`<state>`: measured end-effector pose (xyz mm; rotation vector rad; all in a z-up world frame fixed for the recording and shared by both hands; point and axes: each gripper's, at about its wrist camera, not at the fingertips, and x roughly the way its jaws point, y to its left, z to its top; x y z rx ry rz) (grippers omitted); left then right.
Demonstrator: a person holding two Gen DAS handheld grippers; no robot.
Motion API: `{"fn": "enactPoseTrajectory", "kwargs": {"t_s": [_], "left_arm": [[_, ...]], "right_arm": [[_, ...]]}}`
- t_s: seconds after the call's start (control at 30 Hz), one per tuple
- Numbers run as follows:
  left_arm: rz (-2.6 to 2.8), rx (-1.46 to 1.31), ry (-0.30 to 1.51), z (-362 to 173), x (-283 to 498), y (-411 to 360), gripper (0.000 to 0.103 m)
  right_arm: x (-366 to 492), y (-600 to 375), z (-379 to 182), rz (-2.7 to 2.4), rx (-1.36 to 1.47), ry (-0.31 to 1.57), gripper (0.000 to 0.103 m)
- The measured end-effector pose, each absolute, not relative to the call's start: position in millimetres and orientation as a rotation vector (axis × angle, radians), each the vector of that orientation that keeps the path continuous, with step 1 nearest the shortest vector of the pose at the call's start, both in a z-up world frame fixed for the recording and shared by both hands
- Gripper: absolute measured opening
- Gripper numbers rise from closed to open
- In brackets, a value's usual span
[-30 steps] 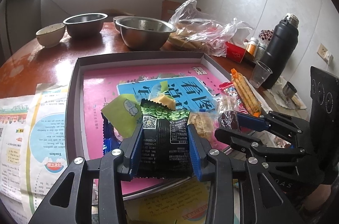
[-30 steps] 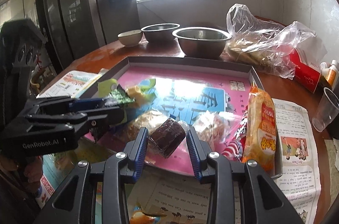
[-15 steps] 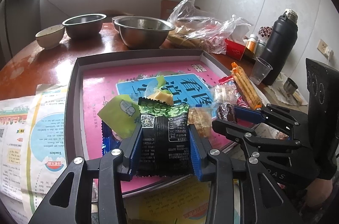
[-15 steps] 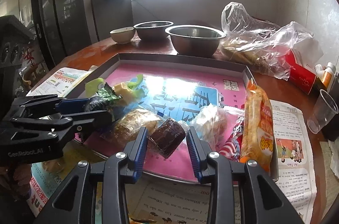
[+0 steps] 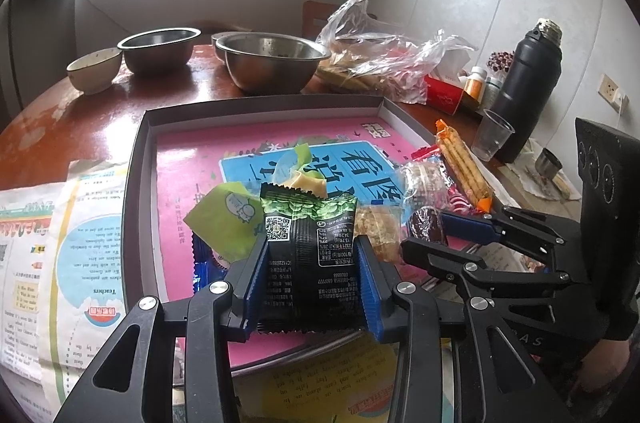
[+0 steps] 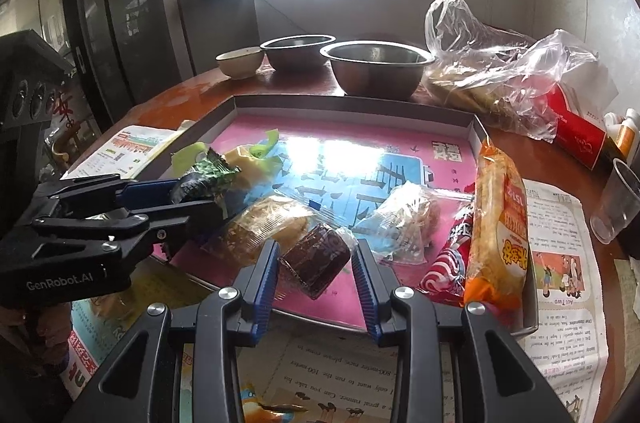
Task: Organize snacks
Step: 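Lower both held packs down into the pink tray, then open the left gripper releasing the black-and-green pack while the right releases the chocolate pack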
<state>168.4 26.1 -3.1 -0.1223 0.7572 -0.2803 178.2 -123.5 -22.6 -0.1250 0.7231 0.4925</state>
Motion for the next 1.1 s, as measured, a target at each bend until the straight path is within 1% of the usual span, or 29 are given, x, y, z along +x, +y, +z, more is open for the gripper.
{"fn": "enactPoseTrajectory", "kwargs": {"t_s": [1.0, 1.1], "left_arm": [[-0.260, -0.125, 0.737, -4.4, 174.2, 25.2, 0.043], [-0.268, -0.132, 0.738, -4.0, 173.9, 26.0, 0.047]], "right_arm": [[171.8, -125.0, -17.8, 0.500, -0.098, 0.714, 0.037], [170.5, -127.6, -16.1, 0.498, -0.088, 0.710, 0.037]]}}
